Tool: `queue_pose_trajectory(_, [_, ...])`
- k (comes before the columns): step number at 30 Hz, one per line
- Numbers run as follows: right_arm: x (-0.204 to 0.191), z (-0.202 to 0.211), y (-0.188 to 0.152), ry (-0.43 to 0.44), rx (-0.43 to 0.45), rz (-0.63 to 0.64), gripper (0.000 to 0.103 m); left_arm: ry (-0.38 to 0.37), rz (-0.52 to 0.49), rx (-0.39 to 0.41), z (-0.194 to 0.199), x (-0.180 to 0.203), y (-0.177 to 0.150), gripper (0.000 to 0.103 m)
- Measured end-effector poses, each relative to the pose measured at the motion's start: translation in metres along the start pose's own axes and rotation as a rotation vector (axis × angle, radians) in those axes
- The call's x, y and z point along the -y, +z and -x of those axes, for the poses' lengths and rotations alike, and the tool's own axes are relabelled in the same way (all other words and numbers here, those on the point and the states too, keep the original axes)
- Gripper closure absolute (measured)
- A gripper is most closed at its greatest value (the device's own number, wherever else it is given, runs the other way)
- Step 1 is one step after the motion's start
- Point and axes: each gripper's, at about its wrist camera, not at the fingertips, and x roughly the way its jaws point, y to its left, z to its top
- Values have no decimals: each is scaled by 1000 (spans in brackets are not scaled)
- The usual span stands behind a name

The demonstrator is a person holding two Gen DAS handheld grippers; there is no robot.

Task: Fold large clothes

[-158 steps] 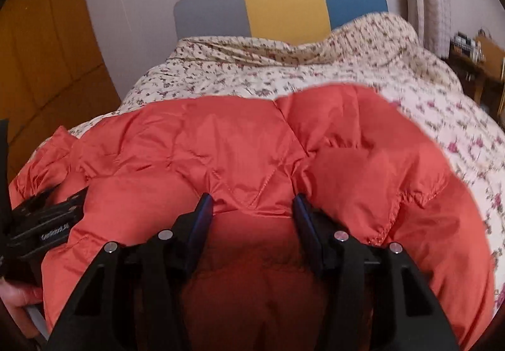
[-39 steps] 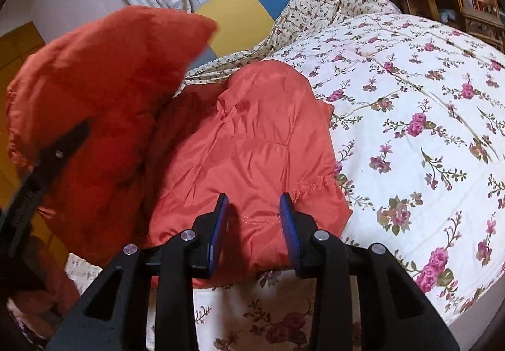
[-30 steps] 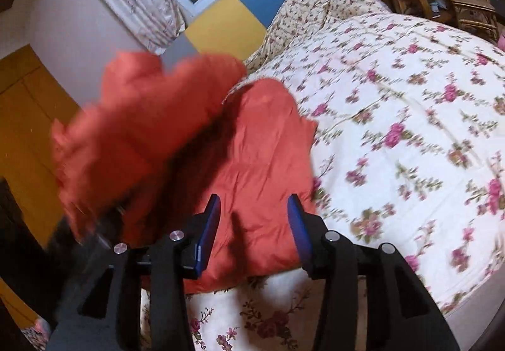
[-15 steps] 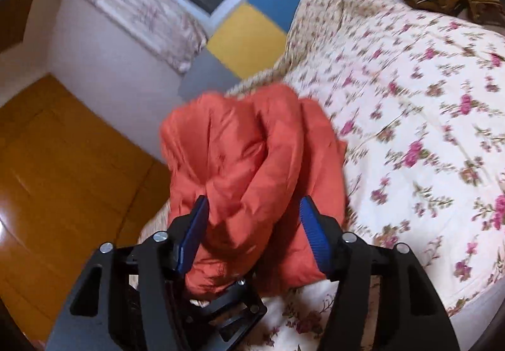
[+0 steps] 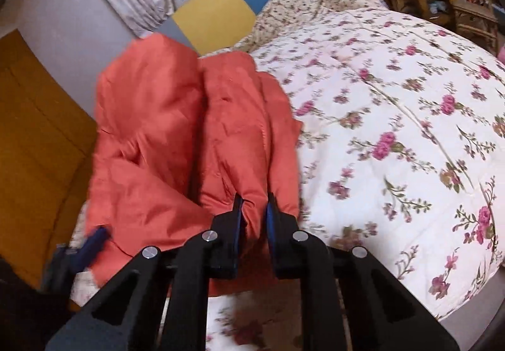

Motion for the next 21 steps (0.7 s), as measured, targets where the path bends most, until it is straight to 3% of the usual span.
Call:
queue_pose_trajectory(4, [4,-4,1,11,2,-12,92,75,101,49,18,-34,-3,52])
queue_pose_trajectory(5, [5,-3,1,15,3,-14,92,127,142,52,18,-50,-4,48])
queue_pose_trajectory(6, [5,-3,2,20,4,-16,91,178,191,46,16,-67,-4,35])
queue_pose_trajectory(7, [6,-2,2,26,5,-20,91,225,251,40,13,-84,-7,32])
queue_pose_trajectory(10, [9,-1,4,44,6,-35,89,322,444,16,3,-135,-12,32])
queue_pose_trajectory(14, [7,-1,6,50,12,-28,82,388,639,-25,-12,-175,-18,31])
queue_pose_trajectory(15, [5,1,7,47,20,-21,76,390,664,-36,-19,-181,-17,21])
queue_pose_trajectory(17, [2,7,10,32,49,-6,61,405,687,-44,-28,-190,-14,15])
queue_pose_trajectory(21, [-14,32,29,11,169,31,57,421,703,-28,-40,-191,-11,12])
